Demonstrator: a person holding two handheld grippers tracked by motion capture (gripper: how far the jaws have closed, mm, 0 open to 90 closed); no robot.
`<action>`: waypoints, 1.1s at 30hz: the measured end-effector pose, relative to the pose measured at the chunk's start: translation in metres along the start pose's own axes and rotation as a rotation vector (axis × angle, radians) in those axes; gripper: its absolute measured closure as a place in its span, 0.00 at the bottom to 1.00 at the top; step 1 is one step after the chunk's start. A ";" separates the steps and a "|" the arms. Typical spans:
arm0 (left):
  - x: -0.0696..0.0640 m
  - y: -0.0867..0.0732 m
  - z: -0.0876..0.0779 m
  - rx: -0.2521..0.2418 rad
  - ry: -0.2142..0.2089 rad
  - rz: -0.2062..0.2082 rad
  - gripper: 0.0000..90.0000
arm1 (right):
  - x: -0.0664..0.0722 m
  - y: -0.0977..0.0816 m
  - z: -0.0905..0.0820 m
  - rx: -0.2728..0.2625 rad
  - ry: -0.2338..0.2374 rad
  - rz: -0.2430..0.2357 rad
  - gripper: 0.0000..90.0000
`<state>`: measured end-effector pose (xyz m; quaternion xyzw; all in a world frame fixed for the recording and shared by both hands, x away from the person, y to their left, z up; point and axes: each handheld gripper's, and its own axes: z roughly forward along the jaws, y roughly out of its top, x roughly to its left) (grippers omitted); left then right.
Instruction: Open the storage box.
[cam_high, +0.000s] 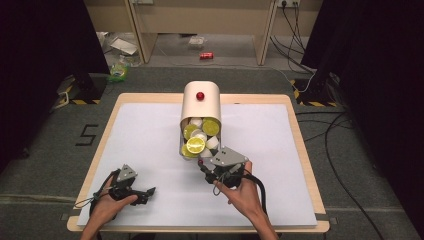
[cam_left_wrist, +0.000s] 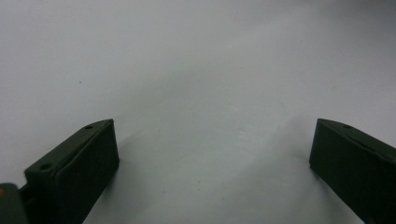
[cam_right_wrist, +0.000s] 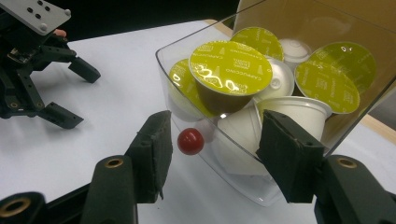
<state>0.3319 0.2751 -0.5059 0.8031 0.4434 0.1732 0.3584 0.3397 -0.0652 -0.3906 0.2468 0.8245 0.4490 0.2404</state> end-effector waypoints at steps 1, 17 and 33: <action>0.000 0.000 0.000 0.000 0.000 0.000 0.01 | 0.000 0.000 0.000 0.001 0.001 0.001 0.49; 0.000 0.001 0.001 0.005 0.000 0.002 0.00 | -0.001 0.003 -0.009 -0.063 0.013 0.060 0.35; -0.001 0.001 0.001 0.006 0.001 0.003 0.00 | -0.002 0.013 -0.007 -0.100 -0.040 0.087 0.29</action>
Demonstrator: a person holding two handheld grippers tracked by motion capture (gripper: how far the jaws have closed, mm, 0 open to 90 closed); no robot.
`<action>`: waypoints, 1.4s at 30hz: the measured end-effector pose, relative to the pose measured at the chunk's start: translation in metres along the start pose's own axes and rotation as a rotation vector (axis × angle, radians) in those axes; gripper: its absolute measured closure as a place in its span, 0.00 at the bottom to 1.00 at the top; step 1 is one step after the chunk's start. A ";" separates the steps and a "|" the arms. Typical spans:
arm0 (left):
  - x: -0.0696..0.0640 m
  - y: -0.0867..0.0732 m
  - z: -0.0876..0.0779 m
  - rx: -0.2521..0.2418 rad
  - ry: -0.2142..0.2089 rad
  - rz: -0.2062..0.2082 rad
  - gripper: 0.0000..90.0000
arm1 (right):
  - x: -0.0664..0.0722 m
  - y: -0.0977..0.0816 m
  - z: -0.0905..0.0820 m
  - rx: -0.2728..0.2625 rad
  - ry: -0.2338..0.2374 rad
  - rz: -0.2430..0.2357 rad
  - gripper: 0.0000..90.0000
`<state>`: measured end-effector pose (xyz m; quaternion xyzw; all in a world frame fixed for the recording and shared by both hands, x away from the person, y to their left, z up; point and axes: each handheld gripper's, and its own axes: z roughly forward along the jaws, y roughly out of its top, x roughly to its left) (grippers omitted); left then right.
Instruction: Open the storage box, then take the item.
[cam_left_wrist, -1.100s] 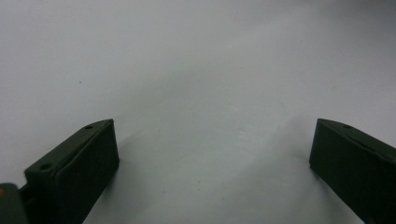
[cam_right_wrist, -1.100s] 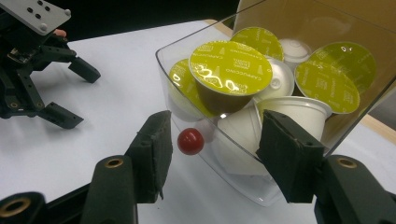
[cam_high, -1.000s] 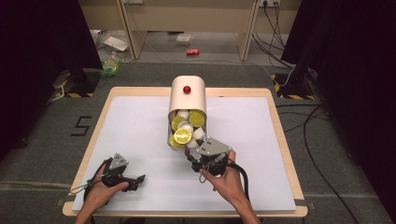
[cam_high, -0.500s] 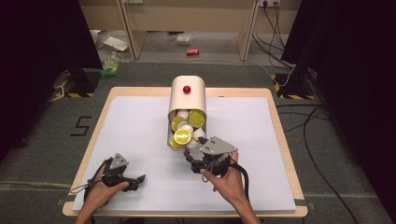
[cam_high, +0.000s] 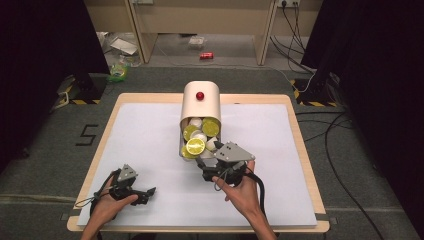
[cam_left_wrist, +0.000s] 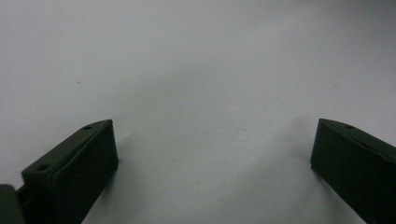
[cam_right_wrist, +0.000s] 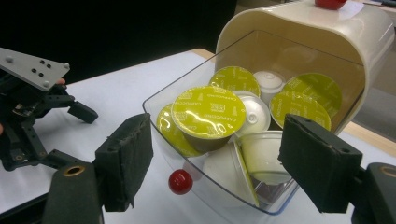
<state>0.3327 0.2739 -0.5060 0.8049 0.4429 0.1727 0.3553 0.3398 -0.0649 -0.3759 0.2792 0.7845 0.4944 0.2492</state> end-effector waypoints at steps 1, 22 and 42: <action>0.000 0.000 0.000 0.002 0.000 0.001 0.00 | 0.000 0.000 0.002 0.003 -0.001 0.002 0.28; 0.000 0.000 0.000 0.000 0.001 0.001 0.00 | -0.005 0.014 0.031 0.018 -0.011 0.046 0.25; 0.000 0.000 0.000 0.000 0.000 0.002 0.00 | -0.001 0.013 0.048 0.064 0.027 0.053 0.25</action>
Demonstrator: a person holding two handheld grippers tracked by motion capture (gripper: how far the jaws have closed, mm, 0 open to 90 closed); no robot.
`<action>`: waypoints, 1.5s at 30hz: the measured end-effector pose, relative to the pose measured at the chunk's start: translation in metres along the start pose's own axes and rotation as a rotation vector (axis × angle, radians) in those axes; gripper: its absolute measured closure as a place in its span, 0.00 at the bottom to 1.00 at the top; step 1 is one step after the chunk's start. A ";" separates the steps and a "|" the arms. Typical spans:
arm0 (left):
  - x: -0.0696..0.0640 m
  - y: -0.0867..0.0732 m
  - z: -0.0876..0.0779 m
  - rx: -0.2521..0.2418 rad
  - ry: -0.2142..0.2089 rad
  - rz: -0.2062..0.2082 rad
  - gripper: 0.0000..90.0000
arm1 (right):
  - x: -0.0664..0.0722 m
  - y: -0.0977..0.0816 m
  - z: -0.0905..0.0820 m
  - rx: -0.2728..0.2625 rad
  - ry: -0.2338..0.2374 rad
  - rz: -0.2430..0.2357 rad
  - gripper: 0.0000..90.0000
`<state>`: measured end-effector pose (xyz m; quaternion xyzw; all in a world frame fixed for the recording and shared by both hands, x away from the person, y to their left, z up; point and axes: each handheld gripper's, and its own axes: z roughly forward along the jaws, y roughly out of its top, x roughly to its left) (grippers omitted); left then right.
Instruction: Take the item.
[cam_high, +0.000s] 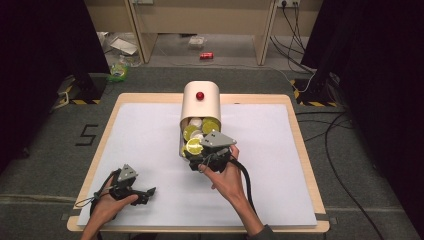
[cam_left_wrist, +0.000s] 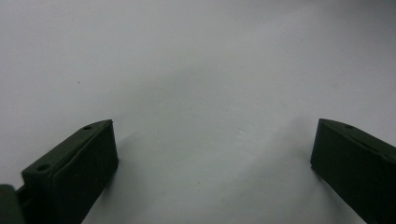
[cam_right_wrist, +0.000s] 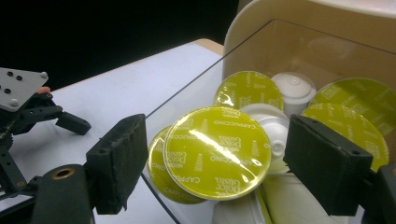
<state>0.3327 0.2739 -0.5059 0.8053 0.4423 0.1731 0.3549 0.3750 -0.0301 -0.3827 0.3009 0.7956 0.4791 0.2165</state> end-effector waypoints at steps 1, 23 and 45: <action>0.000 0.000 0.000 0.000 0.000 0.000 0.00 | 0.000 0.000 0.001 0.001 -0.003 0.002 0.25; 0.000 0.000 0.000 0.001 0.000 0.000 0.00 | 0.000 0.003 0.001 -0.004 -0.031 -0.018 0.42; 0.000 0.000 0.000 -0.003 -0.002 -0.002 0.00 | -0.033 -0.001 -0.080 -0.084 -0.116 0.024 0.42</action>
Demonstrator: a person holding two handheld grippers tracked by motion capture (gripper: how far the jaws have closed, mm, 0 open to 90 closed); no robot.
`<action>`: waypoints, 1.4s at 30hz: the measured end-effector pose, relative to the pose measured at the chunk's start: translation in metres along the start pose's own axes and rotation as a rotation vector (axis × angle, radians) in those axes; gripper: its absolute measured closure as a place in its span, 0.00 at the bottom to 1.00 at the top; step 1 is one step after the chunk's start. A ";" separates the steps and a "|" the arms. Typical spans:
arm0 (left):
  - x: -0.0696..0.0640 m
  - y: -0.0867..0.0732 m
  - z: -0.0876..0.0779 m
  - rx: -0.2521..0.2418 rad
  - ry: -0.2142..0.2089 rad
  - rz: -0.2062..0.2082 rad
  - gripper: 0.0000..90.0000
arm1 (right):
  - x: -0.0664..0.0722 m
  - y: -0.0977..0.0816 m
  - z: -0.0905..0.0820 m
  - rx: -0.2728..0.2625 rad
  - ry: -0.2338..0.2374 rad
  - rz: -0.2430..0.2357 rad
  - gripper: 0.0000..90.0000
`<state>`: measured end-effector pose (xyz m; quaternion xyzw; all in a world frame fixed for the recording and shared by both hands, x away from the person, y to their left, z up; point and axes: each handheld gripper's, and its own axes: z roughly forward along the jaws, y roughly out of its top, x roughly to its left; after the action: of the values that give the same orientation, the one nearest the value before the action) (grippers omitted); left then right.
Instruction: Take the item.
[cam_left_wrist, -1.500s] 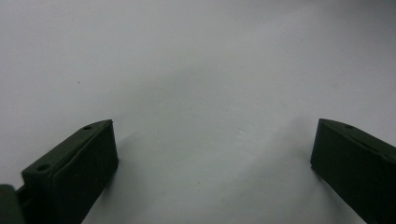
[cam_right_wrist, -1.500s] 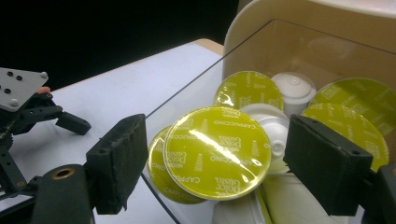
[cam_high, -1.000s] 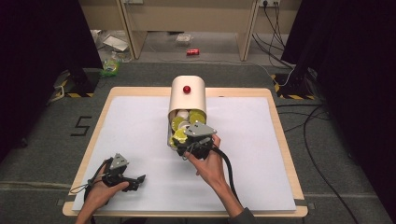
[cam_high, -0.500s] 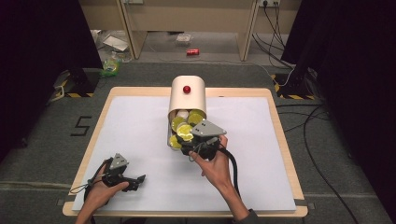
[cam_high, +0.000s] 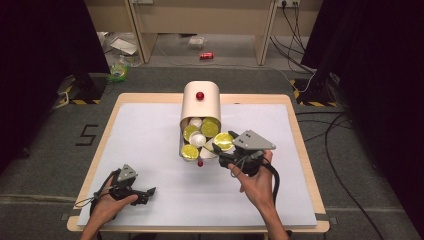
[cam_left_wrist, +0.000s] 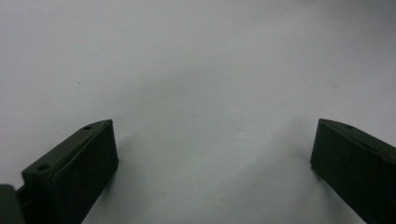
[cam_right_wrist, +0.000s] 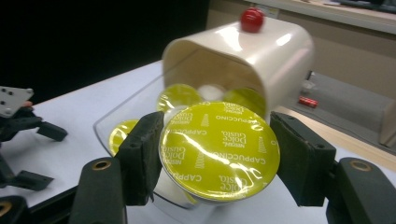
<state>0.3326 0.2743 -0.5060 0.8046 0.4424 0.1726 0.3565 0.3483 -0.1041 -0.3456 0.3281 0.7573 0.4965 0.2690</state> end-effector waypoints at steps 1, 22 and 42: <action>0.000 0.000 0.000 0.000 0.000 0.000 0.00 | -0.003 -0.001 -0.003 -0.003 -0.011 0.002 0.42; 0.000 0.000 0.000 0.000 -0.001 -0.001 0.00 | -0.071 -0.072 -0.035 0.063 -0.181 0.116 0.42; 0.000 0.000 0.000 0.000 -0.001 0.000 0.00 | -0.089 -0.131 -0.027 0.175 -0.222 0.176 0.42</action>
<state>0.3326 0.2745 -0.5060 0.8045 0.4425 0.1723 0.3567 0.3552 -0.2257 -0.4506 0.4682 0.7316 0.4111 0.2767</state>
